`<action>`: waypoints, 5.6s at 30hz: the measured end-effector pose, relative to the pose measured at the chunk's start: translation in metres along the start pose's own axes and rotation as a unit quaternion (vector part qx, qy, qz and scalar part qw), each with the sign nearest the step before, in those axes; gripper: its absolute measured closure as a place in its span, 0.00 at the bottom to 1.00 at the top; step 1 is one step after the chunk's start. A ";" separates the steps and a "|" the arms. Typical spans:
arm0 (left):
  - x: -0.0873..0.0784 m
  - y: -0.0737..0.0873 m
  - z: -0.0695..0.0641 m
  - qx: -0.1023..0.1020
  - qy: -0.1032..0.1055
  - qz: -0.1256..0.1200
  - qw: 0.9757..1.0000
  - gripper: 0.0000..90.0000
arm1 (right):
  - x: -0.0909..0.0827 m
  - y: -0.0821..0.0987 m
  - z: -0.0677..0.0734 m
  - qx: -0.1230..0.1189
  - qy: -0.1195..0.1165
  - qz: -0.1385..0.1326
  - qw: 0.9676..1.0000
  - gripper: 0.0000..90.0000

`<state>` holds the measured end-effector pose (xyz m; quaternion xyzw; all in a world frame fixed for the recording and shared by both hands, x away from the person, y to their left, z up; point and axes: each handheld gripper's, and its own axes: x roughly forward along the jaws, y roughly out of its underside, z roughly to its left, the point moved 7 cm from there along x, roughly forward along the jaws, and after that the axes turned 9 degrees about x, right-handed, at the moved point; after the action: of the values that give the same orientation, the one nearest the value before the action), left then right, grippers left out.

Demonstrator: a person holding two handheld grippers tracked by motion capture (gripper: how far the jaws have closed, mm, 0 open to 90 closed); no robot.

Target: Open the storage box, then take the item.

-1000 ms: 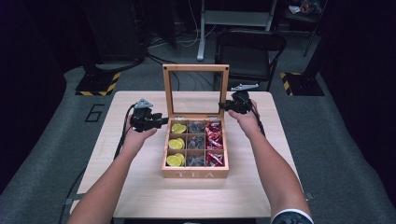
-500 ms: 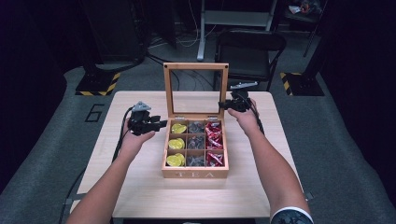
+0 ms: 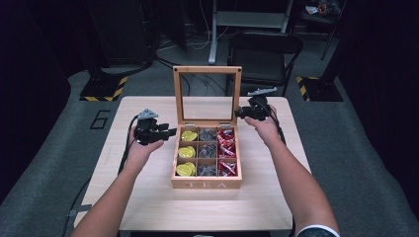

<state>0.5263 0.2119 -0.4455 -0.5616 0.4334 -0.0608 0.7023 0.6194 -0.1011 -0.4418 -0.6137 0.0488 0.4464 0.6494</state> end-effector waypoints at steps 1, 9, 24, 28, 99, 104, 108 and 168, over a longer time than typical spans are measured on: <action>0.000 0.000 0.000 -0.001 -0.003 -0.001 1.000 0.59 | -0.002 0.001 0.000 -0.002 0.000 0.000 1.000 0.58; -0.010 -0.001 -0.001 -0.008 -0.001 -0.009 1.000 0.57 | -0.020 0.006 0.010 -0.014 -0.007 -0.010 1.000 0.52; -0.017 0.006 -0.008 0.002 -0.005 0.002 1.000 0.55 | -0.045 0.023 0.040 -0.038 -0.023 -0.019 0.999 0.46; -0.019 0.006 -0.012 0.004 -0.001 -0.004 1.000 0.55 | -0.051 0.030 0.047 -0.049 -0.028 -0.020 0.998 0.52; -0.054 0.047 -0.017 -0.026 -0.013 -0.024 0.999 0.52 | -0.051 0.137 0.106 -0.094 -0.088 0.020 0.992 0.59; -0.054 0.048 -0.018 -0.027 -0.012 -0.022 0.999 0.52 | -0.047 0.144 0.107 -0.097 -0.083 0.026 0.991 0.63; -0.054 0.048 -0.018 -0.027 -0.013 -0.022 0.999 0.52 | -0.043 0.147 0.105 -0.098 -0.084 0.032 0.991 0.65; -0.055 0.050 -0.016 -0.034 -0.014 -0.023 0.999 0.52 | -0.075 0.124 0.082 -0.065 -0.082 -0.032 0.994 0.85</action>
<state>0.4617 0.2500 -0.4582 -0.5959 0.4122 -0.0540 0.6871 0.4560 -0.0896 -0.4693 -0.6169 -0.0533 0.4767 0.6240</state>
